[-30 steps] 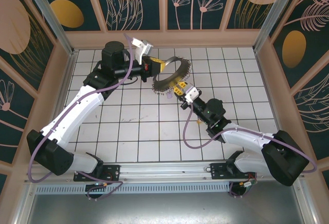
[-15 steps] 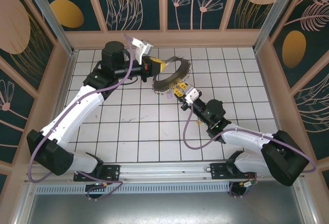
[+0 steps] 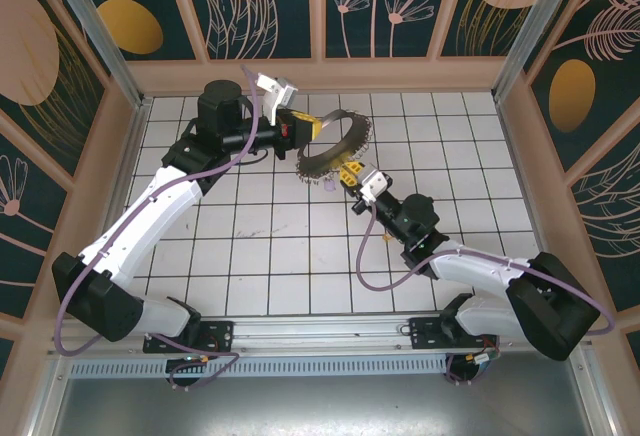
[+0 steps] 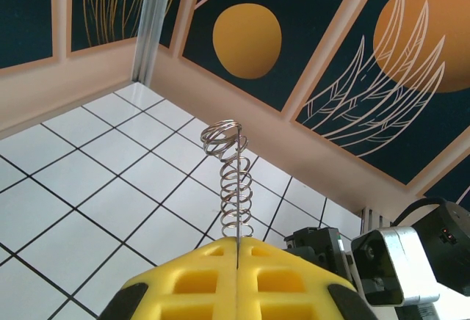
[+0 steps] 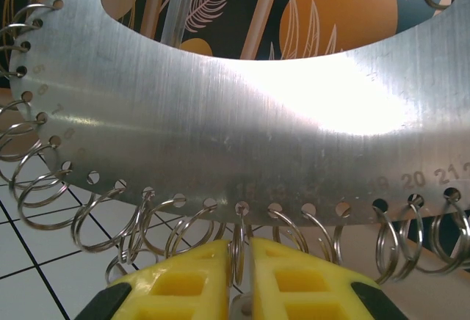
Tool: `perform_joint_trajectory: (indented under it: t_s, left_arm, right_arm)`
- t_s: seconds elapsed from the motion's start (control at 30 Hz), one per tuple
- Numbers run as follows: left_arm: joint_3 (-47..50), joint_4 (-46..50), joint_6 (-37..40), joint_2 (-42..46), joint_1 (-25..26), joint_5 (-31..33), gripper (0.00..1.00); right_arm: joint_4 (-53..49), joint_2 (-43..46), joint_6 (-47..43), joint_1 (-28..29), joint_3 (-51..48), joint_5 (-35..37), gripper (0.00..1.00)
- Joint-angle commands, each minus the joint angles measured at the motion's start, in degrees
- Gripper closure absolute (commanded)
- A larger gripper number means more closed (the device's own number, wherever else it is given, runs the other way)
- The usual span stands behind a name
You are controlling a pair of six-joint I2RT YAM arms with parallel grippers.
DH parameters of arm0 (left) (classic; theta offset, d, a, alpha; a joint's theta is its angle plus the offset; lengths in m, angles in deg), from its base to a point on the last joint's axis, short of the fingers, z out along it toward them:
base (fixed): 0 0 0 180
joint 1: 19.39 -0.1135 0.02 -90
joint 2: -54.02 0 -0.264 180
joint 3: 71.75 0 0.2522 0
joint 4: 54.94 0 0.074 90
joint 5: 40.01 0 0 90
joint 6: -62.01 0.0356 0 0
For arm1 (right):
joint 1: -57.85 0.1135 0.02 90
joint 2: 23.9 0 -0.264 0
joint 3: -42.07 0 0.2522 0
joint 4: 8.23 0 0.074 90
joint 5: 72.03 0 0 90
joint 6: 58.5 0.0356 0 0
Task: Put the keys on the keyring
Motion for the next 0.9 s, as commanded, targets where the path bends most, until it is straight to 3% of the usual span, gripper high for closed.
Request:
perform_joint_trajectory:
  t_s: [0.0, 0.43, 0.7, 0.87]
  left_arm:
    - [-1.31, -3.00, -0.48, 0.89, 0.35, -0.18, 1.00]
    - [-1.59, -3.18, -0.64, 0.37, 0.30, -0.54, 1.00]
    - [-1.36, -3.27, -0.67, 0.38, 0.28, -0.10, 1.00]
    - [-0.50, -3.53, -2.59, 0.96, 0.36, 7.94, 1.00]
  right_arm:
    - [3.06, -0.53, -0.29, 0.04, 0.49, -0.02, 0.85]
    - [3.93, -1.30, -0.66, 0.03, 0.49, 0.82, 0.85]
    - [5.02, -0.78, -0.81, 0.04, 0.05, 1.62, 0.98]
    - [2.67, 0.80, -0.14, -0.13, 0.10, 0.28, 1.00]
